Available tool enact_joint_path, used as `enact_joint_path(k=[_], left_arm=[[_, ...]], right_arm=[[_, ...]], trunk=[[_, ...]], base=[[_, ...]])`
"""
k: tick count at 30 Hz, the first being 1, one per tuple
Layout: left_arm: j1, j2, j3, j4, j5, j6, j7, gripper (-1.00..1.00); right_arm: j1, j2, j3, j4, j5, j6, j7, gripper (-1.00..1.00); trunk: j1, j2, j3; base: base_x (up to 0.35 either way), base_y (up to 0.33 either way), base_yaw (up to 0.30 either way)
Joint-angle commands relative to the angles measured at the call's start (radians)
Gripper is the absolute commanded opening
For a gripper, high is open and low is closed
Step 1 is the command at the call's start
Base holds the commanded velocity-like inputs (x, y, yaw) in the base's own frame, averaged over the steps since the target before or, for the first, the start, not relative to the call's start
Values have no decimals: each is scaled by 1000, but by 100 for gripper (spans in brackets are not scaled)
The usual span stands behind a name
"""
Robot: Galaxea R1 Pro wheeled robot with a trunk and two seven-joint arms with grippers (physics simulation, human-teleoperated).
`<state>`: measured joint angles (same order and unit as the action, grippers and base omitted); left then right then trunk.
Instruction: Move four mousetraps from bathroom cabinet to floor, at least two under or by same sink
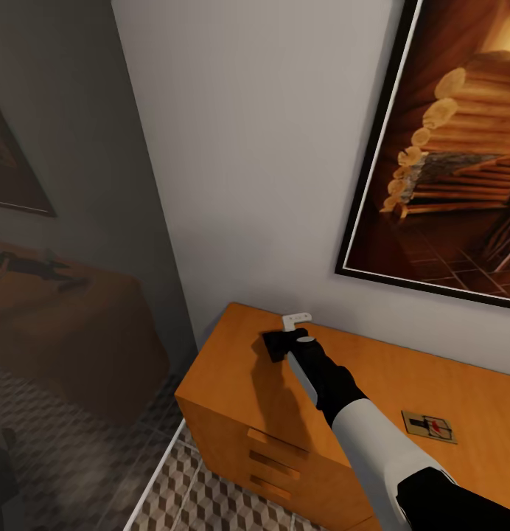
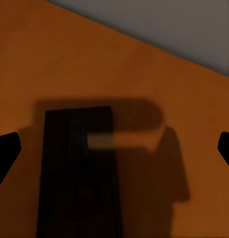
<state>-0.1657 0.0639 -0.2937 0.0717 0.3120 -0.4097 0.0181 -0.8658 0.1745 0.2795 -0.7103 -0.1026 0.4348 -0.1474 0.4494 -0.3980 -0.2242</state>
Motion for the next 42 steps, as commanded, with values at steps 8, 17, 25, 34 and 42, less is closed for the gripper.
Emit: enact_joint_path(k=[8,17,25,34,42], left_arm=[[-1,-1,-8,3,4,-6,2,100],[-1,-1,-8,3,4,-6,2,100],[-1,-1,-8,3,4,-6,2,100],[-2,-2,-8,3,4,-6,2,100],[-1,-3,-8,3,4,-6,2,100]], right_arm=[[-1,0,22,1,82,4,-10,100],[-1,0,22,2,90,5,-9,100],[-1,0,22,2,90,4,-9,100],[-1,0,21,2,90,4,-9,100],[-1,0,21,2,90,4,-9,100]], trunk=[[1,-2,-2],[1,-2,-2],[1,-2,-2],[1,-2,-2],[1,-2,-2]], base=[[0,0,0],[0,0,0],[0,0,0],[0,40,0],[0,19,0]])
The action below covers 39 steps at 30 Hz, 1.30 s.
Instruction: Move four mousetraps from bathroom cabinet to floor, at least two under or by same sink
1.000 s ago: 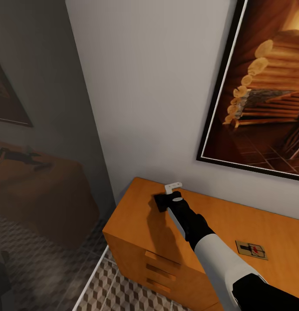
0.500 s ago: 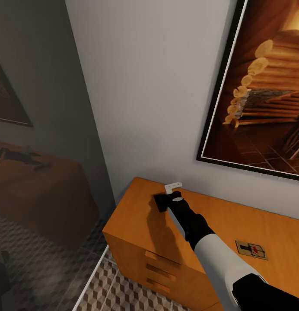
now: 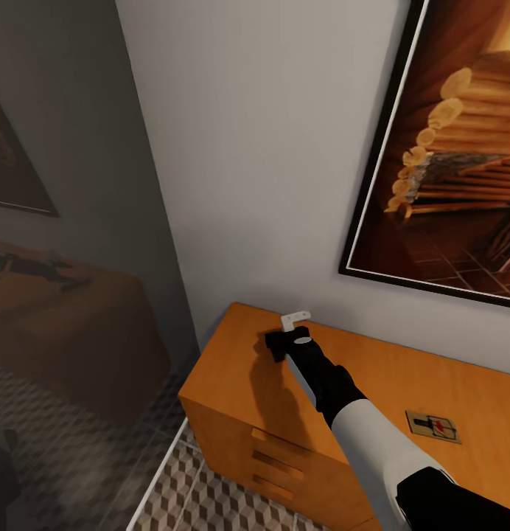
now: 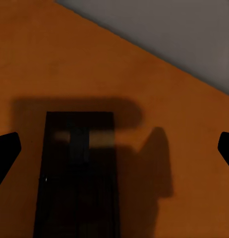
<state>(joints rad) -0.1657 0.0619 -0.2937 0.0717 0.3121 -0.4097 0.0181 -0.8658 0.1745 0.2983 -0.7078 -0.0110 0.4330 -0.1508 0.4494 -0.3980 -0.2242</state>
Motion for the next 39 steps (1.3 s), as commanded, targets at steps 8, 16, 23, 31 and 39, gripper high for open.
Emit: enact_joint_path(k=[8,16,23,31,39], left_arm=[[-1,-2,-8,3,4,-6,2,100],[-1,-2,-8,3,4,-6,2,100],[-1,-2,-8,3,4,-6,2,100],[-1,-2,-8,3,4,-6,2,100],[-1,-2,-8,3,4,-6,2,100]], right_arm=[[-1,0,2,-1,-1,6,-6,100],[-1,0,2,-1,-1,6,-6,100],[-1,0,2,-1,-1,6,-5,100],[-1,0,2,-1,-1,6,-5,100],[-1,0,2,-1,-1,6,-6,100]], trunk=[[1,-2,-2],[1,-2,-2],[1,-2,-2],[1,-2,-2],[1,-2,-2]], base=[[0,1,0],[0,0,0],[-14,0,0],[-1,0,0],[0,0,0]])
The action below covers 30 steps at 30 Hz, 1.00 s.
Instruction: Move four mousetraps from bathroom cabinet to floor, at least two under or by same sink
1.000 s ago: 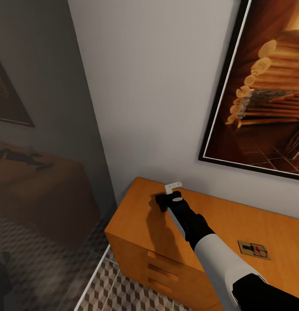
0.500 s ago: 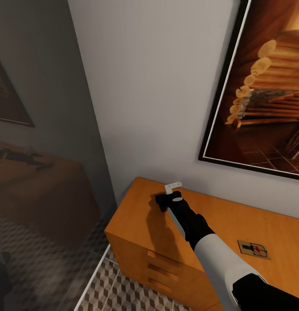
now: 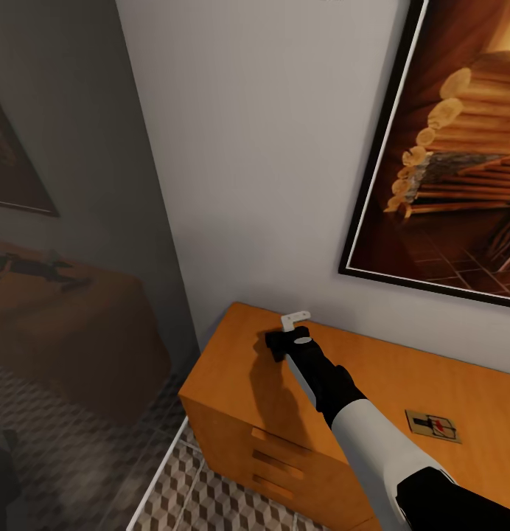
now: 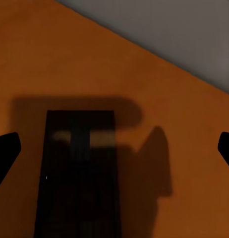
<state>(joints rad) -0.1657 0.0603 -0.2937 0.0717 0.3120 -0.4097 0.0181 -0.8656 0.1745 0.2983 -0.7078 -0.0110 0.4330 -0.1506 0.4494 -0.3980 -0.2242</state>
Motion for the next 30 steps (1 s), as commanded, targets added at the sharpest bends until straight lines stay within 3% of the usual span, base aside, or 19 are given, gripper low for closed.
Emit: enact_joint_path(k=[1,30], left_arm=[[-1,0,-8,3,4,-6,2,100],[-1,-1,-8,3,4,-6,2,100]], right_arm=[[-1,0,2,-1,-1,6,-5,100],[-1,0,2,-1,-1,6,-5,100]], trunk=[[1,-2,-2],[1,-2,-2]], base=[[-55,0,0],[-24,7,0]])
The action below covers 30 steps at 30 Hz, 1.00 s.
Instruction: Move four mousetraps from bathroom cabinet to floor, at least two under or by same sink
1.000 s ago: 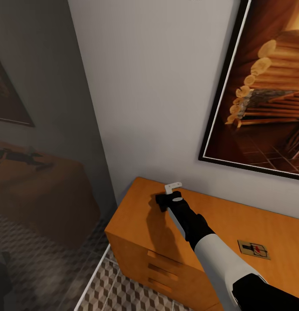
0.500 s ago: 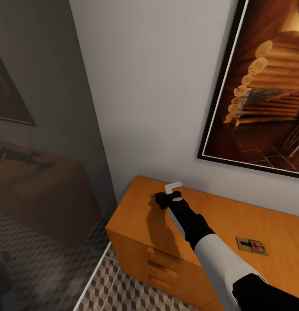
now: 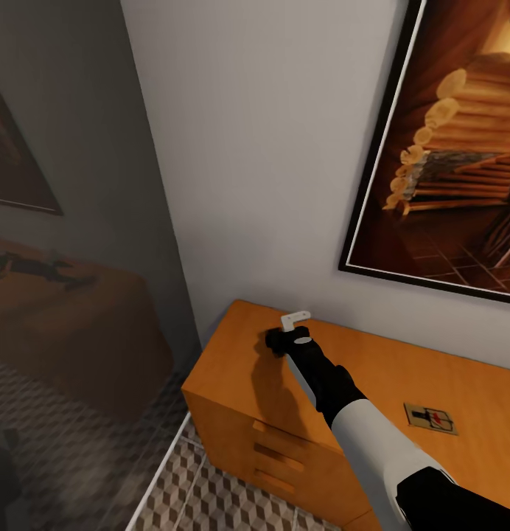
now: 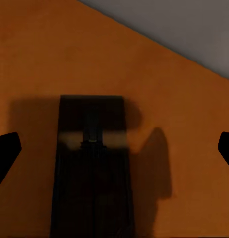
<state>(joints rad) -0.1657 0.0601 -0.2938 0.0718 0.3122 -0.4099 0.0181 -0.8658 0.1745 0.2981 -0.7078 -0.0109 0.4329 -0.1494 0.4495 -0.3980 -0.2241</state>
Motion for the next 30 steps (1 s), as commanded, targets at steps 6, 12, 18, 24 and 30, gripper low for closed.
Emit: enact_joint_path(k=[6,12,18,24,30], left_arm=[[-2,-1,-8,3,4,-6,2,100],[-1,-1,-8,3,4,-6,2,100],[-2,-2,-8,3,4,-6,2,100],[-1,-2,-8,3,4,-6,2,100],[-1,-2,-8,3,4,-6,2,100]], right_arm=[[-1,0,3,-1,-1,6,-6,100],[-1,0,3,-1,-1,6,-6,100],[-1,0,3,-1,-1,6,-6,100],[-1,0,3,-1,-1,6,-5,100],[-1,0,3,-1,-1,6,-4,100]], trunk=[[0,-2,-2],[0,-2,-2],[0,-2,-2],[0,-2,-2],[0,-2,-2]], base=[[-27,91,0],[-3,11,0],[0,2,0],[0,0,0],[0,0,0]])
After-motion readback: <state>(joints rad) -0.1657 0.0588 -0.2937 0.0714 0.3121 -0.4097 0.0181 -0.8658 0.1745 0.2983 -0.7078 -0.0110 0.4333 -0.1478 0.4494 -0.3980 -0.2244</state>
